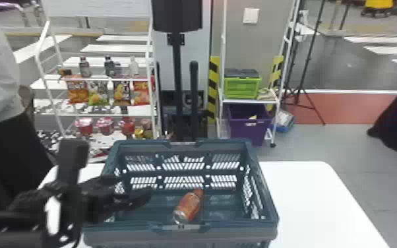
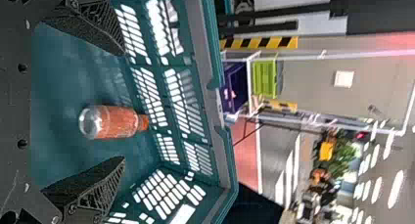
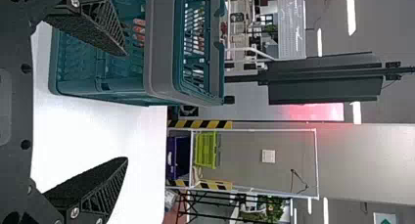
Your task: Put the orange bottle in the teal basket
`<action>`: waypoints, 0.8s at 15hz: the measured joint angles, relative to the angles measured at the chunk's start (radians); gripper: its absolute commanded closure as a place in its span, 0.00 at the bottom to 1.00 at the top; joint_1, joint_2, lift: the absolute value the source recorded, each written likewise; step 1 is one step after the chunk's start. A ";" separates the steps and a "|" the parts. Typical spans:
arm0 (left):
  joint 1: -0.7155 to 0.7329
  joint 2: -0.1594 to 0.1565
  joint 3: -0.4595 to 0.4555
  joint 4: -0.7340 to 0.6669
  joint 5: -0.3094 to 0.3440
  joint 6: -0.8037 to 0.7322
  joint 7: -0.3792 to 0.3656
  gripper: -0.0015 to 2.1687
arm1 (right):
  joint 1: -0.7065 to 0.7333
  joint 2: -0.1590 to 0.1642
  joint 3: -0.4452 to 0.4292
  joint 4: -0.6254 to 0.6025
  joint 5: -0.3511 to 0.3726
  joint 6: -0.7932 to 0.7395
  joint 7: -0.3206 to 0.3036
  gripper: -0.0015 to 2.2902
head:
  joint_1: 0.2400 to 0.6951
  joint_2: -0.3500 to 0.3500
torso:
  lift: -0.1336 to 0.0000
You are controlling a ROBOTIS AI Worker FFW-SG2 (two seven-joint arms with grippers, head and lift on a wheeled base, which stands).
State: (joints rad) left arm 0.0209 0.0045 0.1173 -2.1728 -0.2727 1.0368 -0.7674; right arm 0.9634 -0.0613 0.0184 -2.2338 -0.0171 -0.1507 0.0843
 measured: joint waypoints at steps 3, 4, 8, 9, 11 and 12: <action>0.173 0.000 0.119 -0.147 0.156 -0.047 0.021 0.07 | -0.001 0.000 0.000 -0.005 0.000 0.000 0.000 0.06 | 0.57 0.50 | 1.00; 0.225 0.000 0.157 -0.177 0.215 -0.081 0.021 0.07 | -0.004 0.000 0.001 -0.006 0.000 0.000 0.001 0.06 | 0.57 0.50 | 1.00; 0.414 0.000 0.233 -0.219 0.361 -0.334 0.053 0.08 | -0.018 -0.005 0.007 -0.006 -0.001 0.002 0.004 0.06 | 0.57 0.50 | 1.00; 0.461 0.000 0.239 -0.213 0.376 -0.414 0.076 0.08 | -0.019 -0.008 0.010 -0.006 -0.001 0.003 0.005 0.06 | 0.57 0.50 | 1.00; 0.574 0.000 0.239 -0.173 0.408 -0.606 0.118 0.08 | -0.023 -0.015 0.017 -0.006 -0.010 0.003 0.014 0.06 | 0.57 0.50 | 1.00; 0.621 0.000 0.235 -0.151 0.427 -0.688 0.137 0.08 | -0.026 -0.019 0.020 -0.006 -0.013 0.003 0.016 0.06 | 0.57 0.50 | 1.00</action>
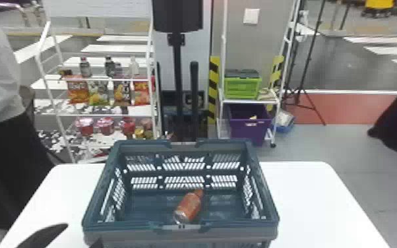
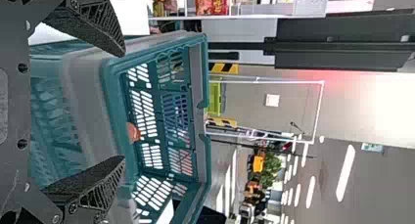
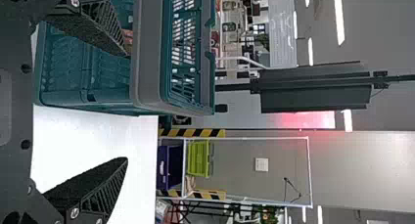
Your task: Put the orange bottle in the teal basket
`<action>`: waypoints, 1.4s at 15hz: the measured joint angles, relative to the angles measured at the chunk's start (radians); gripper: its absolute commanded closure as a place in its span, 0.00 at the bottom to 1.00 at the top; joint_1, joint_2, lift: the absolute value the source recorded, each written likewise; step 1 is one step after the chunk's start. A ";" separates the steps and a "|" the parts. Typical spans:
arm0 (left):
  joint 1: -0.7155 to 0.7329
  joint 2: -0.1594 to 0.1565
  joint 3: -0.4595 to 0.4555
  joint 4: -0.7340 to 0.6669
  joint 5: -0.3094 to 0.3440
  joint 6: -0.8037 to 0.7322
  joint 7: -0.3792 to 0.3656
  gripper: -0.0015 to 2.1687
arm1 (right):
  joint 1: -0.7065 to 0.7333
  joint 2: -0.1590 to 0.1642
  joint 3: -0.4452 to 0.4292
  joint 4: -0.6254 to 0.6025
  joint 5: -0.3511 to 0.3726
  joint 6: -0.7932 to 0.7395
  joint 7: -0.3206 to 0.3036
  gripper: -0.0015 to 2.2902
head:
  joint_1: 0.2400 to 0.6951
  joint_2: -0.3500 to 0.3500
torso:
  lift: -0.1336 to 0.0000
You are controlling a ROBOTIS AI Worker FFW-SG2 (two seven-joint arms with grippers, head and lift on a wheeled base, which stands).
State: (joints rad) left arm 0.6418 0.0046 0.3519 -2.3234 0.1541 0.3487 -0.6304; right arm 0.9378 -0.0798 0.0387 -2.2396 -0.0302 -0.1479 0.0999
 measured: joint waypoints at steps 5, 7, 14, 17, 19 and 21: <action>0.189 0.000 -0.051 0.095 0.039 -0.405 0.137 0.08 | -0.008 -0.028 0.021 -0.005 -0.007 0.006 0.000 0.06 | 0.57 0.50 | 1.00; 0.229 0.000 -0.078 0.124 0.033 -0.510 0.193 0.08 | -0.010 -0.038 0.024 -0.004 -0.014 0.005 0.001 0.06 | 0.57 0.50 | 1.00; 0.300 0.000 -0.165 0.194 0.016 -0.719 0.317 0.08 | -0.019 -0.059 0.034 -0.001 -0.034 0.000 0.003 0.06 | 0.57 0.50 | 1.00; 0.310 0.000 -0.175 0.189 0.018 -0.737 0.326 0.08 | -0.016 -0.060 0.037 -0.004 -0.033 0.000 0.003 0.06 | 0.57 0.50 | 1.00; 0.315 0.000 -0.179 0.188 0.018 -0.741 0.332 0.08 | -0.015 -0.059 0.038 -0.004 -0.033 0.000 0.003 0.06 | 0.57 0.50 | 1.00; 0.318 0.000 -0.181 0.186 0.019 -0.747 0.331 0.08 | -0.014 -0.058 0.039 -0.003 -0.032 0.000 0.003 0.06 | 0.57 0.50 | 1.00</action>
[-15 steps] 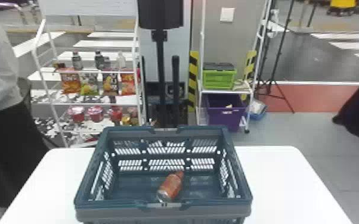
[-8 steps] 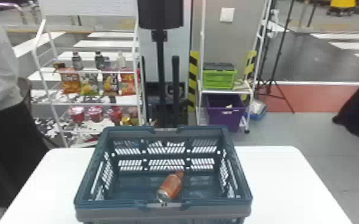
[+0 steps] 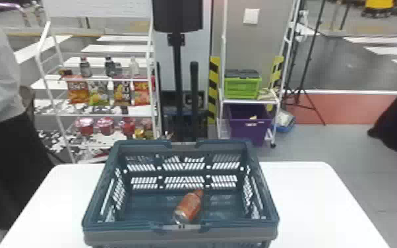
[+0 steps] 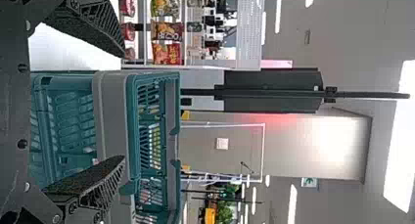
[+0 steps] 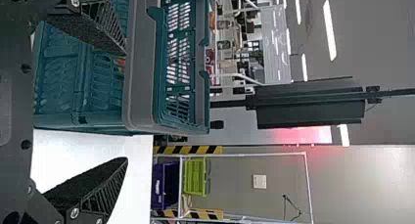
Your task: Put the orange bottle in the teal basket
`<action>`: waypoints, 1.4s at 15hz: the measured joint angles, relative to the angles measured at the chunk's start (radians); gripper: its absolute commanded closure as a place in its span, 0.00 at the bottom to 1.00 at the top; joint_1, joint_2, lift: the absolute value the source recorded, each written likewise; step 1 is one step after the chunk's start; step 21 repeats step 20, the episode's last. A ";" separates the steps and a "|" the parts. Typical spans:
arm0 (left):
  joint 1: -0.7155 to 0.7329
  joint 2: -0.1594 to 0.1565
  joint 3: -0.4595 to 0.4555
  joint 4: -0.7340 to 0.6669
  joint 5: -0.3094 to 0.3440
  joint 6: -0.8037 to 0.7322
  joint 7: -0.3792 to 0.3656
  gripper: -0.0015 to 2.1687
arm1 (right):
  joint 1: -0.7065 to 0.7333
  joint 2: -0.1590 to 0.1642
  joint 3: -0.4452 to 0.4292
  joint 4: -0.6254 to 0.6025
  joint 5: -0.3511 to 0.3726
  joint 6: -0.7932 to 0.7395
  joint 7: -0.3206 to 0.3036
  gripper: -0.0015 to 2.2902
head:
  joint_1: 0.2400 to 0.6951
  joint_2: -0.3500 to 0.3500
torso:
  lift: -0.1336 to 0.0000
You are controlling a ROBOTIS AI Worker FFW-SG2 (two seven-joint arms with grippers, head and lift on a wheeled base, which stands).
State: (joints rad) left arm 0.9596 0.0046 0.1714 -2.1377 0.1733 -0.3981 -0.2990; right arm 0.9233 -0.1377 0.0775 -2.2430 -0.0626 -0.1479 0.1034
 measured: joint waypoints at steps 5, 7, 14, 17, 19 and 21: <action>0.002 0.000 0.001 -0.001 0.008 -0.001 -0.001 0.08 | -0.002 0.004 0.005 0.002 0.007 0.000 0.000 0.06 | 0.57 0.50 | 1.00; 0.002 0.000 0.002 0.003 0.025 0.006 -0.006 0.08 | -0.003 0.004 0.007 0.003 0.007 0.000 0.001 0.06 | 0.57 0.50 | 1.00; -0.001 0.000 -0.004 0.014 0.032 0.008 -0.001 0.08 | -0.006 0.004 0.010 0.002 0.007 0.000 0.006 0.06 | 0.57 0.50 | 1.00; -0.006 0.000 -0.009 0.018 0.031 0.008 0.000 0.08 | -0.007 0.002 0.007 0.001 0.007 0.000 0.006 0.06 | 0.57 0.50 | 1.00; -0.008 0.000 -0.014 0.021 0.028 0.008 0.000 0.08 | -0.008 0.001 0.006 0.001 0.005 0.000 0.006 0.06 | 0.57 0.50 | 1.00; -0.010 0.000 -0.016 0.023 0.026 0.008 0.001 0.08 | -0.009 0.001 0.005 0.002 0.004 0.000 0.006 0.06 | 0.57 0.50 | 1.00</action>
